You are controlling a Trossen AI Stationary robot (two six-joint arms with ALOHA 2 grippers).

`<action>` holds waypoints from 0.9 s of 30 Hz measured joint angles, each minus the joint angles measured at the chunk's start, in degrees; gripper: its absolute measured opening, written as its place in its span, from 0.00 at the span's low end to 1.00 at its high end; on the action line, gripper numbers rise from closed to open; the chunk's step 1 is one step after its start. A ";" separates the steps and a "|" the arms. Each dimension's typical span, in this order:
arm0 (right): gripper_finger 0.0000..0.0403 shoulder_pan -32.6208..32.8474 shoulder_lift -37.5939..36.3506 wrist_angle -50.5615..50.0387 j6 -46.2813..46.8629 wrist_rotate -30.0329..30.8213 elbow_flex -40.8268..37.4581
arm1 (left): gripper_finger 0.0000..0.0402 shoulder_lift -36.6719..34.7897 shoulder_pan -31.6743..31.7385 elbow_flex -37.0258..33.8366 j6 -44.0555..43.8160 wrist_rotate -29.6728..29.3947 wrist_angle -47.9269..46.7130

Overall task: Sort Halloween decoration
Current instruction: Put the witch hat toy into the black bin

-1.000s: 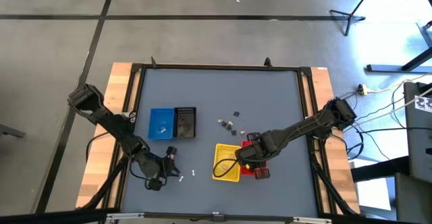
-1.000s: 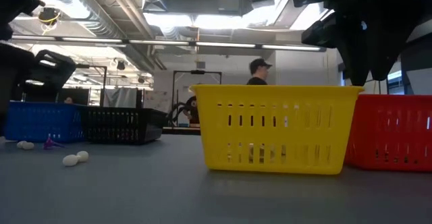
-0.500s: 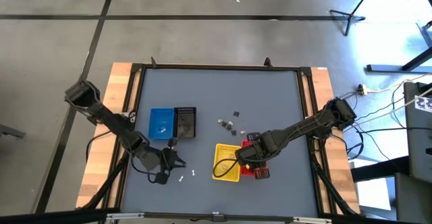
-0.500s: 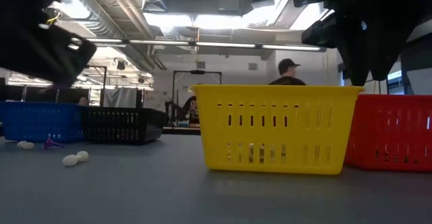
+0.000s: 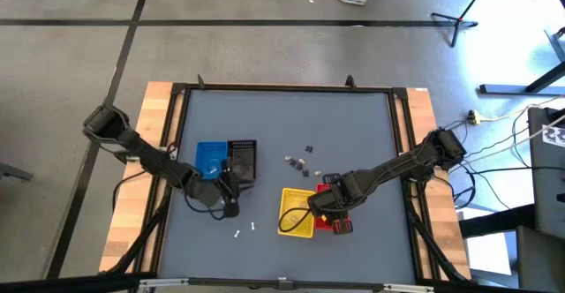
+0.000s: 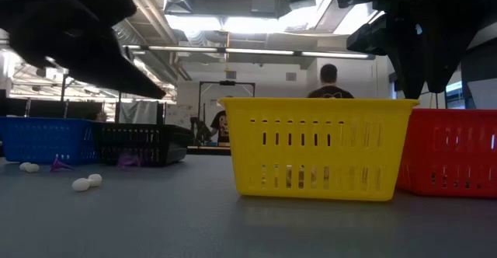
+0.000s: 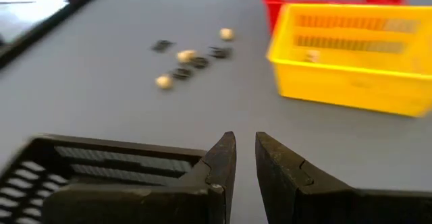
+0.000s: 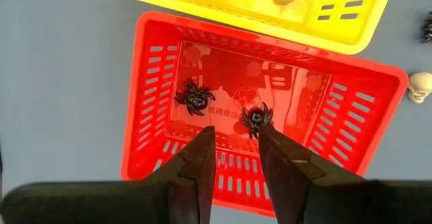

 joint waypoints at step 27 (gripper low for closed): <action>0.28 0.00 0.00 0.02 0.01 0.00 0.00 | 0.25 0.02 3.25 0.11 -5.22 27.40 -3.68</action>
